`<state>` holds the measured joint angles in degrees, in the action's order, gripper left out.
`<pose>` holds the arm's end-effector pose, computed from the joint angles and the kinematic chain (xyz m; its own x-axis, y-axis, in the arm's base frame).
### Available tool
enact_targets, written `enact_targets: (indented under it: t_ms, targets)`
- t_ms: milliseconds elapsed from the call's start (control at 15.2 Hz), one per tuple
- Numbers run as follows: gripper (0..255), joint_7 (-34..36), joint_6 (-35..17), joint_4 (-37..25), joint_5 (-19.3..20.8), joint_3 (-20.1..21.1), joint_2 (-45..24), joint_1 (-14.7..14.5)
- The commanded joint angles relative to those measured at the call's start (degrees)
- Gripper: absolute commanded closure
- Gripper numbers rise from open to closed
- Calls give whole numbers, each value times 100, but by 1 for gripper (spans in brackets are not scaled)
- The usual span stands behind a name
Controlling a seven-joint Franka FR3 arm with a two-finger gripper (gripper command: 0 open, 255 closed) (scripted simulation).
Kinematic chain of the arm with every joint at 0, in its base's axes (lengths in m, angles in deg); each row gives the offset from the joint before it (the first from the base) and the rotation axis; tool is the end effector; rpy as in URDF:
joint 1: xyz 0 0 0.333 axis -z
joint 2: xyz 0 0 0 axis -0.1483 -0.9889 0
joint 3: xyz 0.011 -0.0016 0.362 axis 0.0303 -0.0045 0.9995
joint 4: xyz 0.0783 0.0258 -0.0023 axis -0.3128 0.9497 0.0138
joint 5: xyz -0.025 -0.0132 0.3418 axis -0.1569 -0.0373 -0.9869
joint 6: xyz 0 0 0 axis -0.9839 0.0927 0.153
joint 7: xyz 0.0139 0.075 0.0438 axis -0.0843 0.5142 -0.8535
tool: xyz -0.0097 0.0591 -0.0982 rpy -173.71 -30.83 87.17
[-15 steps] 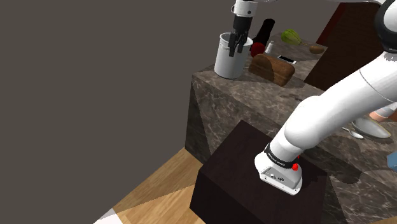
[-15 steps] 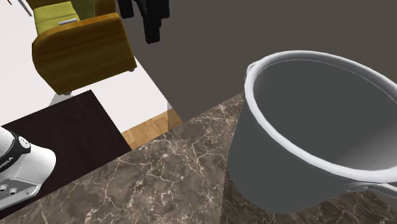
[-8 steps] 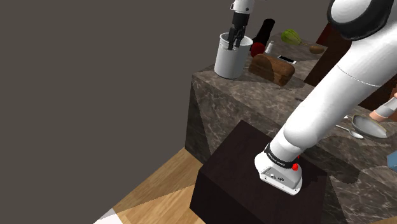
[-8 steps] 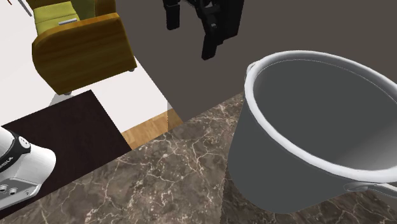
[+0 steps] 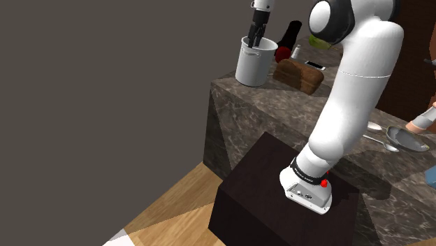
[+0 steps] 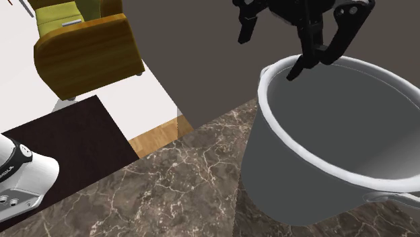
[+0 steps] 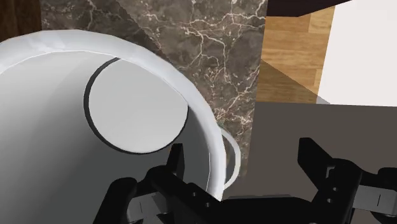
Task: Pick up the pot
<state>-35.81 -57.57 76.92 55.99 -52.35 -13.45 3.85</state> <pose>0.4912 -0.3122 0.5706 0.9960 0.0737 -0.0499 0.0661 -0.9881 -0.1390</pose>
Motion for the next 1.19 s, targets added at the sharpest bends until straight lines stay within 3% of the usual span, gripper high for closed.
enact_targets:
  t_ms: [0, 528, 594, 1122]
  targets:
    - [0, -122, 14, -201, -109, -7, -221, 99]
    - [0, -168, -494, 320, -114, 10, -211, 56]
    - [255, -171, -488, 307, -117, 10, -219, 60]
    - [255, -172, -489, 315, -114, 8, -212, 59]
